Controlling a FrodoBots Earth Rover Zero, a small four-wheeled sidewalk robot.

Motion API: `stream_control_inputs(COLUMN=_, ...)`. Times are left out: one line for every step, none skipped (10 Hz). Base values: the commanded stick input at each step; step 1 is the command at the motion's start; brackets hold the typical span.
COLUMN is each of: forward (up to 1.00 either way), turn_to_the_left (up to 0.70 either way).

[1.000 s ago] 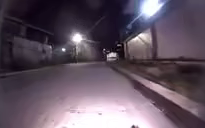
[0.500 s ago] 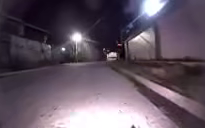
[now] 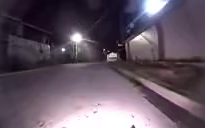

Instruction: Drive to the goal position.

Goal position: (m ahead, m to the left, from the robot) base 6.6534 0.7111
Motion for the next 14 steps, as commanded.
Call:
stream_control_inputs(forward=0.7, turn_to_the_left=0.0)
stream_control_inputs(forward=0.7, turn_to_the_left=0.0)
stream_control_inputs(forward=0.7, turn_to_the_left=0.0)
stream_control_inputs(forward=0.7, turn_to_the_left=0.0)
stream_control_inputs(forward=0.7, turn_to_the_left=0.0)
stream_control_inputs(forward=0.7, turn_to_the_left=0.0)
stream_control_inputs(forward=0.7, turn_to_the_left=0.0)
stream_control_inputs(forward=0.7, turn_to_the_left=0.0)
stream_control_inputs(forward=0.7, turn_to_the_left=0.0)
stream_control_inputs(forward=0.7, turn_to_the_left=0.0)
stream_control_inputs(forward=0.7, turn_to_the_left=0.0)
stream_control_inputs(forward=0.7, turn_to_the_left=0.0)
stream_control_inputs(forward=0.7, turn_to_the_left=0.0)
stream_control_inputs(forward=0.7, turn_to_the_left=0.0)
